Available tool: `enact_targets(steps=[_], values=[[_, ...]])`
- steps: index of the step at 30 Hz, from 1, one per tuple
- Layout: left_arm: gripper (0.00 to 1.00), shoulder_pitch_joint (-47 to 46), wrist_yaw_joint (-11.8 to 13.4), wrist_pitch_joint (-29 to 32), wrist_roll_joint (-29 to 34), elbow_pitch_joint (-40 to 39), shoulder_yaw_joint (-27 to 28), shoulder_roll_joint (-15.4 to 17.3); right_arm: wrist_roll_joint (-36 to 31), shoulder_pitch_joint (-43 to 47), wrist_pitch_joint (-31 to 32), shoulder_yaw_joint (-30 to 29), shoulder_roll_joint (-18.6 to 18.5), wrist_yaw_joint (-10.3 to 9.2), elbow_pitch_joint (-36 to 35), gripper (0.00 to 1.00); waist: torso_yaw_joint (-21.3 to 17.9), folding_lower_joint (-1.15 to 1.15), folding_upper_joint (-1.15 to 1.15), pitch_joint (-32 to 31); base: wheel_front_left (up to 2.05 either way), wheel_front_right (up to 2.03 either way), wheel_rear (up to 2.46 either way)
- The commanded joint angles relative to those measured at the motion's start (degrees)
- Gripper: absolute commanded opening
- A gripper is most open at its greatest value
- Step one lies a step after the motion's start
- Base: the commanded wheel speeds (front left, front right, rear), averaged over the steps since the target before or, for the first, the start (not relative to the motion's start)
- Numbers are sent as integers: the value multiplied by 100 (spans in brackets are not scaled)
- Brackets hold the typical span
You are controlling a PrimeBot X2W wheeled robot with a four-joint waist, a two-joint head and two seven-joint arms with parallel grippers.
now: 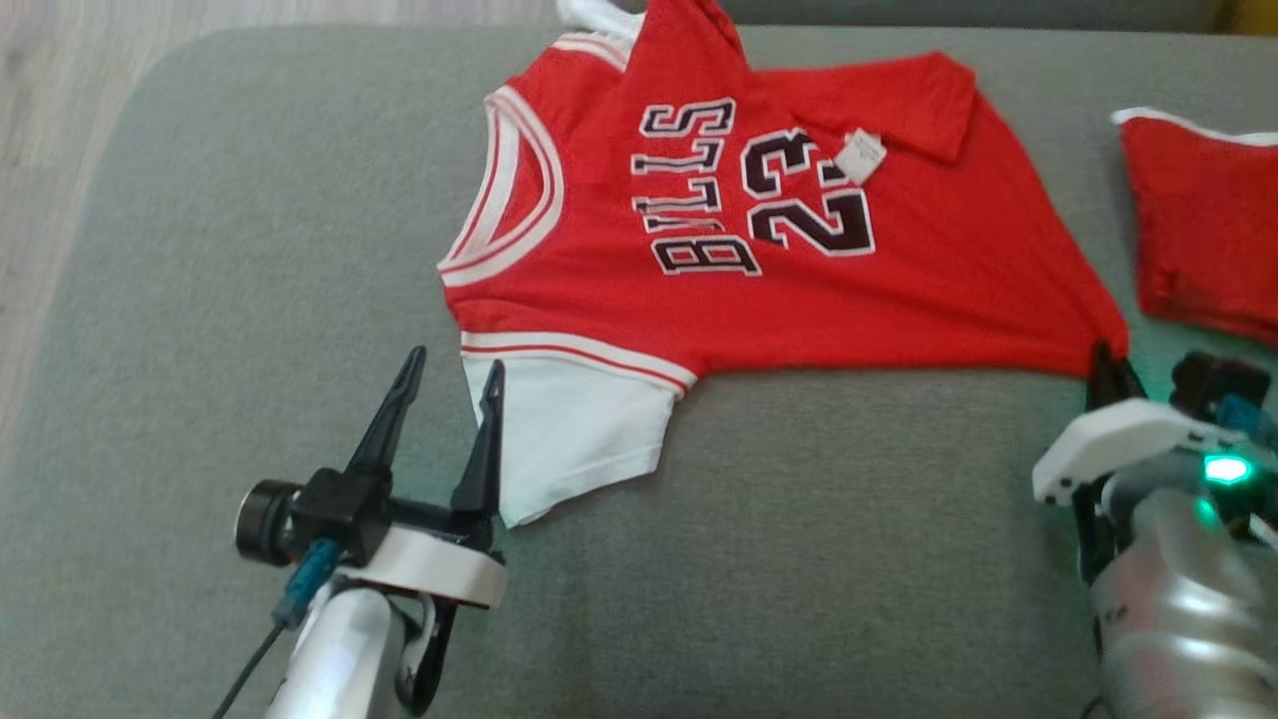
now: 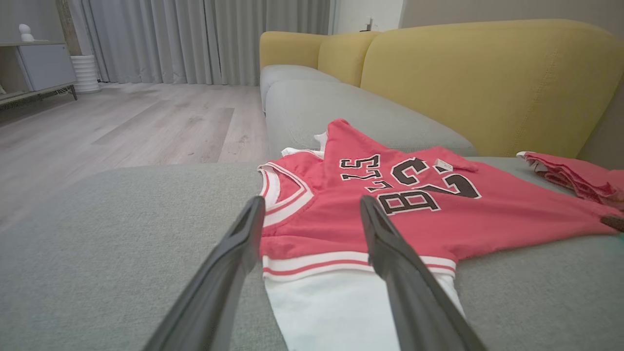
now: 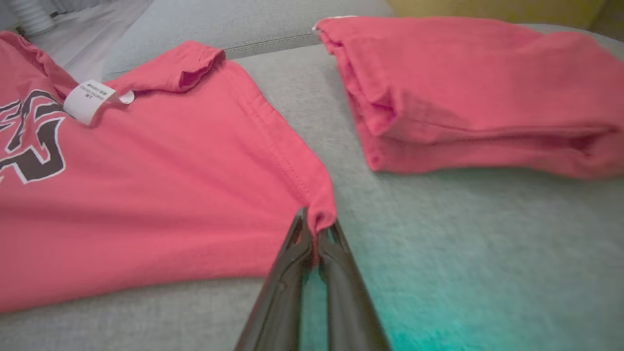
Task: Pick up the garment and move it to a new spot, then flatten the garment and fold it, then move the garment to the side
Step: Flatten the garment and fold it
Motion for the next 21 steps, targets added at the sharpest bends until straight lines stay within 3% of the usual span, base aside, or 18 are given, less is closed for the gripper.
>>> enact_targets(steps=[1, 11, 12, 13, 16, 21], values=[[100, -41, 48, -55, 51, -152, 273, 64, 130, 52, -98, 212, -10, -11, -119, 0, -200, 1, 0, -199, 0, 0, 0], [100, 184, 31, -55, 79, -80, 329, 46, 987, 942, -143, 1106, -10, -11, -336, 0, -362, 1, 0, -536, 0, 0, 0], [100, 177, 23, -55, 83, -72, 313, 44, 1019, 1039, -145, 1114, -10, -11, -455, 44, -336, 1, 0, -547, 0, 0, 0], [100, 168, 18, -55, 85, -70, 303, 41, 1068, 1123, -146, 1112, -10, -11, -594, 100, -318, 1, 0, -552, 0, 0, 0], [100, 150, 15, -55, 86, -71, 303, 38, 1219, 1231, -147, 1215, -10, -11, -929, 100, -295, 1, 0, -557, 0, 0, 0], [100, 110, 2, -55, 116, -35, 286, 32, 1701, 1490, -149, 1951, -10, -11, -2559, 100, -253, 1, 0, -545, 0, 0, 0]])
